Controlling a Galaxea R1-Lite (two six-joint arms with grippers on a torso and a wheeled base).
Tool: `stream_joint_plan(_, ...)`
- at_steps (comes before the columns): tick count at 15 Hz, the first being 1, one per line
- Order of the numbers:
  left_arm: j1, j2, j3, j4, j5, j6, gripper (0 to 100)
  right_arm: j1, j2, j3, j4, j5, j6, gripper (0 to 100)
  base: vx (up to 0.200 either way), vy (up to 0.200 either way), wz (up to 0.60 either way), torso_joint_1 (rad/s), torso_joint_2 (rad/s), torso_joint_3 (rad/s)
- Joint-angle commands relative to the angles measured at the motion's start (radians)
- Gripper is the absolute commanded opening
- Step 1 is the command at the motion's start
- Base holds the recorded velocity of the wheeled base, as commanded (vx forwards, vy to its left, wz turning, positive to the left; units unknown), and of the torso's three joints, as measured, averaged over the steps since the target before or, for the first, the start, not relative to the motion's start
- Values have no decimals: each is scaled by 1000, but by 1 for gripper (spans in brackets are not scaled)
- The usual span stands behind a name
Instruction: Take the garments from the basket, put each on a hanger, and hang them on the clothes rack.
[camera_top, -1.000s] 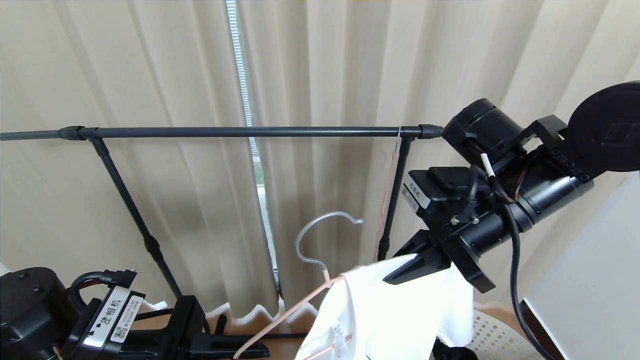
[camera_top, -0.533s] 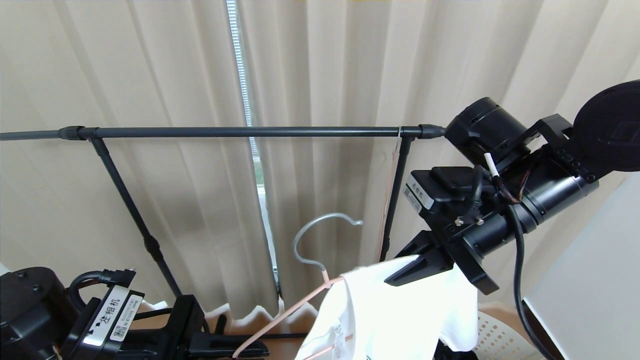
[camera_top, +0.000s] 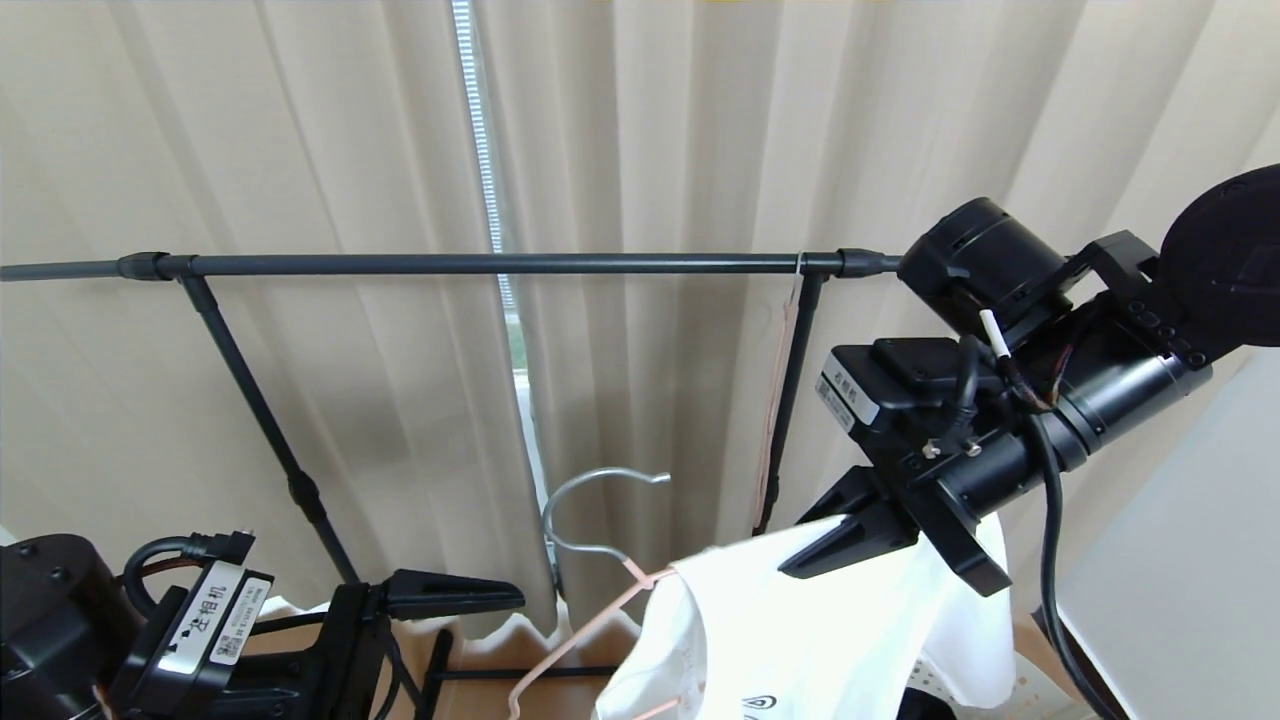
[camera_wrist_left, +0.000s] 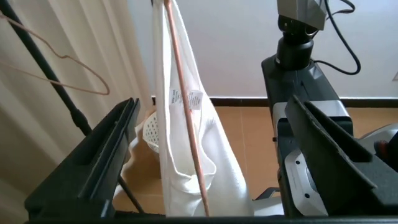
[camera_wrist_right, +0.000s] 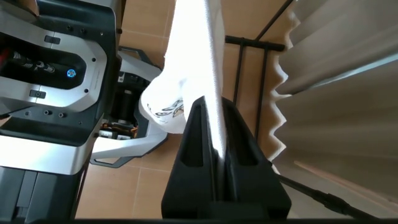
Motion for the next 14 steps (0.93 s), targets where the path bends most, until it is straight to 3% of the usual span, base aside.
stream_joint_plan(1,50,-11,11,0,0,-2,100,0,-10,4,-2,-3,2,0,0,0,0,0,0,0)
stream_joint_plan(4,124,-88,11,0,31,-48,100,-4,-16,-4,-18,-76,19,0,0,0,0,0,0,0)
stream_joint_plan(5,147,-117,11,0,86,-117,100,-4,-27,-2,-43,-131,59,0,0,0,0,0,0,0)
stream_joint_plan(7,141,-128,11,0,289,-257,100,-6,-61,13,-103,-198,119,0,0,0,0,0,0,0)
stream_joint_plan(9,141,-118,11,0,375,-282,100,-12,-116,59,-155,-238,143,0,0,0,0,0,0,0)
stream_joint_plan(12,80,-118,-84,264,589,-291,100,-39,-223,261,-367,-287,227,0,0,0,0,0,0,0)
stream_joint_plan(14,4,-118,-185,425,704,-364,100,-61,-274,473,-641,-310,254,0,0,0,0,0,0,0)
